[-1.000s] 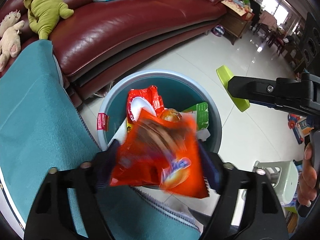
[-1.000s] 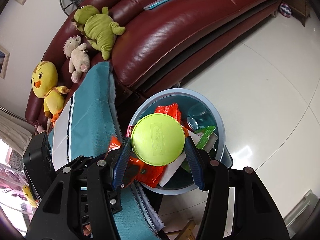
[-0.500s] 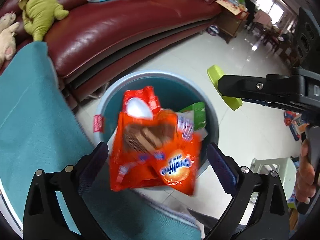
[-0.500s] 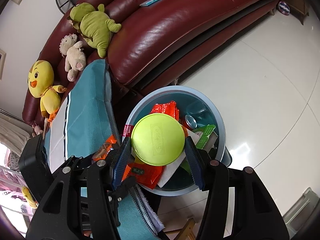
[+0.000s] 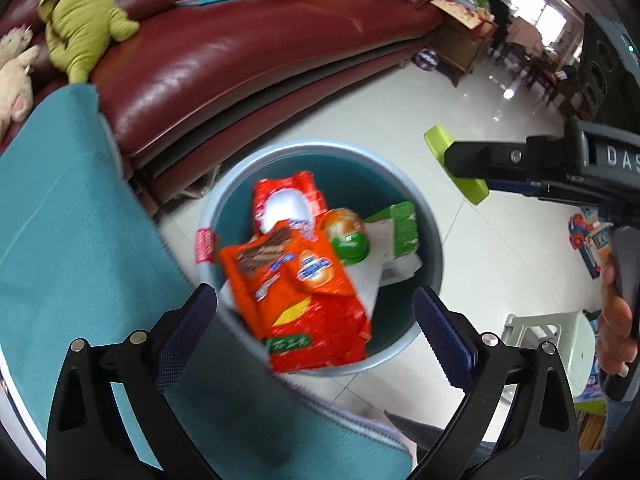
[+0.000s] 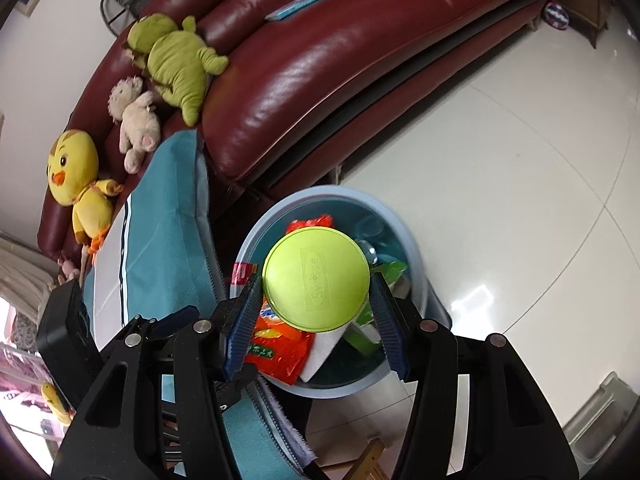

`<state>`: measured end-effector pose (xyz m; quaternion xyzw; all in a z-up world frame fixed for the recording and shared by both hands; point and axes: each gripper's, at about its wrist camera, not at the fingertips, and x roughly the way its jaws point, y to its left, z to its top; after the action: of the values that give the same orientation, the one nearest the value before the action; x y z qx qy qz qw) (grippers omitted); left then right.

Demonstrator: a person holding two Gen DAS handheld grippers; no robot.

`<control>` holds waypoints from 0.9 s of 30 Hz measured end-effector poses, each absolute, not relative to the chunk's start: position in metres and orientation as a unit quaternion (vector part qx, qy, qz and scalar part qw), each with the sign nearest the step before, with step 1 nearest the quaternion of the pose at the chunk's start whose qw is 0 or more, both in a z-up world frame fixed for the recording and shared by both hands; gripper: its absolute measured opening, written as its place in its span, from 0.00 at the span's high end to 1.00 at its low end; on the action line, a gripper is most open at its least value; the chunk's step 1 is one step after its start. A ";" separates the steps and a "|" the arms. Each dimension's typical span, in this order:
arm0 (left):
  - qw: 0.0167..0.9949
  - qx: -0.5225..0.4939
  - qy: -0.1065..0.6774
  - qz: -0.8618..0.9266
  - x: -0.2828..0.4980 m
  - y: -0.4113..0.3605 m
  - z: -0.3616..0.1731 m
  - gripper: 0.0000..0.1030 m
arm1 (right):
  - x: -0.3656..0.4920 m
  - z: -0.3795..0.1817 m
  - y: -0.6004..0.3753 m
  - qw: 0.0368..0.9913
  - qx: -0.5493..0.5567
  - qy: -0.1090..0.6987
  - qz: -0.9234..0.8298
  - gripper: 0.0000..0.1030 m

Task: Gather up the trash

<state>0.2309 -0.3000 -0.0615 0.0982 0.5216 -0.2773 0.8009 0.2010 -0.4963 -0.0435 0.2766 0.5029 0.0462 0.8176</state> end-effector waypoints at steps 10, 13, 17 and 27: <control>0.820 0.071 0.522 -0.224 0.222 -0.256 -0.052 0.04 | 0.217 -0.053 -0.450 0.809 0.251 0.524 0.088 0.32; 0.827 0.062 0.517 -0.211 0.216 -0.246 -0.046 0.04 | 0.214 -0.047 -0.448 0.813 0.253 0.517 0.087 0.29; 0.837 0.051 0.510 -0.193 0.206 -0.233 -0.036 0.04 | 0.202 -0.036 -0.446 0.822 0.242 0.508 0.086 0.24; 0.847 0.038 0.504 -0.166 0.175 -0.209 -0.019 0.04 | 0.154 -0.012 -0.435 0.840 0.214 0.492 0.084 0.17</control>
<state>0.1748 -0.2086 -0.0191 0.0382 0.5037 -0.1661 0.8469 0.1542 -0.4345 -0.0119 0.2136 0.4920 0.0838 0.8398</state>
